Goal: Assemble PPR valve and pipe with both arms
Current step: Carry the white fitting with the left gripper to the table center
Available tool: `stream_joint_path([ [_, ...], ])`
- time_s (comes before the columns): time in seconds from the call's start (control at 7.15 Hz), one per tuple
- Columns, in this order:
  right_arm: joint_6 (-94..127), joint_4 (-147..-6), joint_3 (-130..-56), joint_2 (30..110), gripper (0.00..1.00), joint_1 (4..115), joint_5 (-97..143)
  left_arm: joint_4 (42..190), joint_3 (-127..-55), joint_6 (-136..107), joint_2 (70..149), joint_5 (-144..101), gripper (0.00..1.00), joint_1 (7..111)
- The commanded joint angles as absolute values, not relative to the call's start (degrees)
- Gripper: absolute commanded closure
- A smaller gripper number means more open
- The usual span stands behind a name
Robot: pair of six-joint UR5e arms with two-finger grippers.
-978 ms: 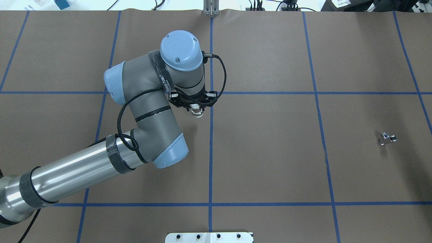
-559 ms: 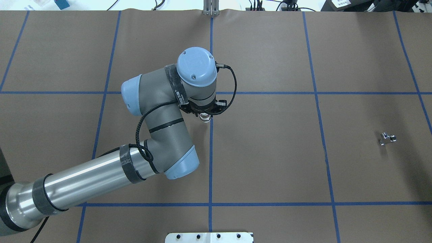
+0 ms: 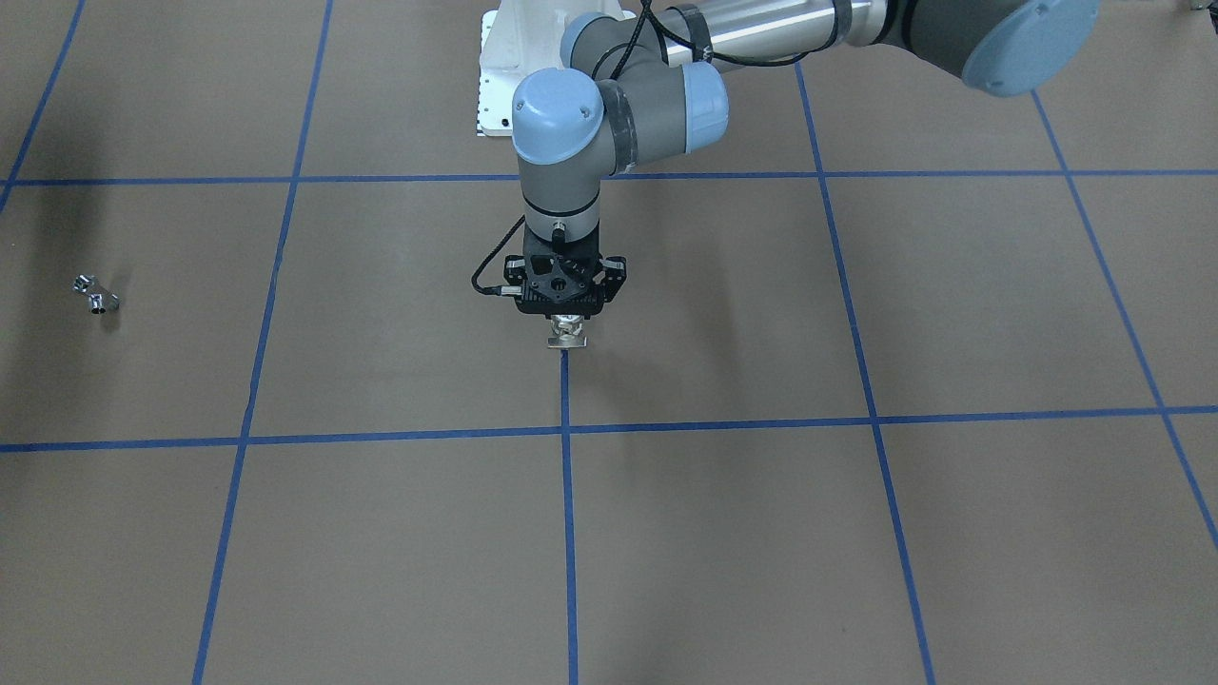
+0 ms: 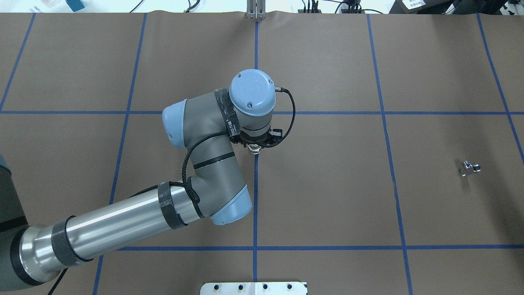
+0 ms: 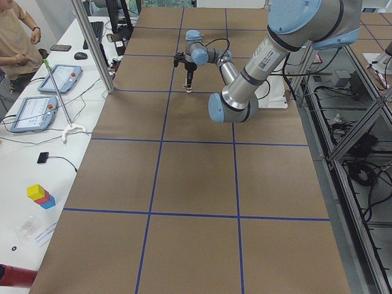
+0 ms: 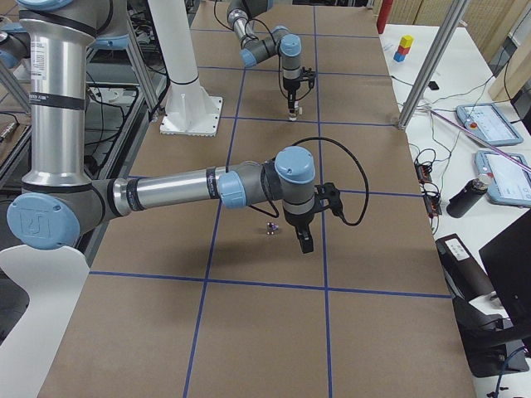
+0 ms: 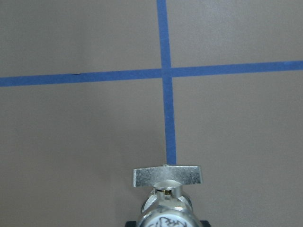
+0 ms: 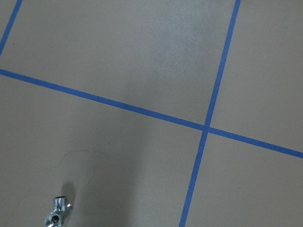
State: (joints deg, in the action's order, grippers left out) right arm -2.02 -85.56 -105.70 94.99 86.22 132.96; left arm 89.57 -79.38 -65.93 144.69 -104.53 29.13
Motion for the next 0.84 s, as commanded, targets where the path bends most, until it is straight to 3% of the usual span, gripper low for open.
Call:
stream_joint_path([
  [0.0, -1.93, -85.61, -105.64, 94.92, 0.0, 86.22, 132.98, 90.0, -78.4, -65.66, 145.37, -104.5, 0.61, 29.09],
  [0.14, -2.02, -85.61, -105.64, 95.01, 0.0, 86.22, 132.98, 89.91, -78.4, -65.57, 145.28, -104.5, 0.37, 29.0],
  [0.42, -1.93, -85.61, -105.64, 94.92, 0.0, 86.22, 132.98, 89.91, -78.4, -65.48, 145.02, -104.5, 0.26, 29.09],
  [0.7, -1.93, -85.61, -105.64, 94.92, 0.0, 86.22, 133.24, 89.65, -80.49, -65.48, 145.02, -104.5, 0.01, 29.18],
])
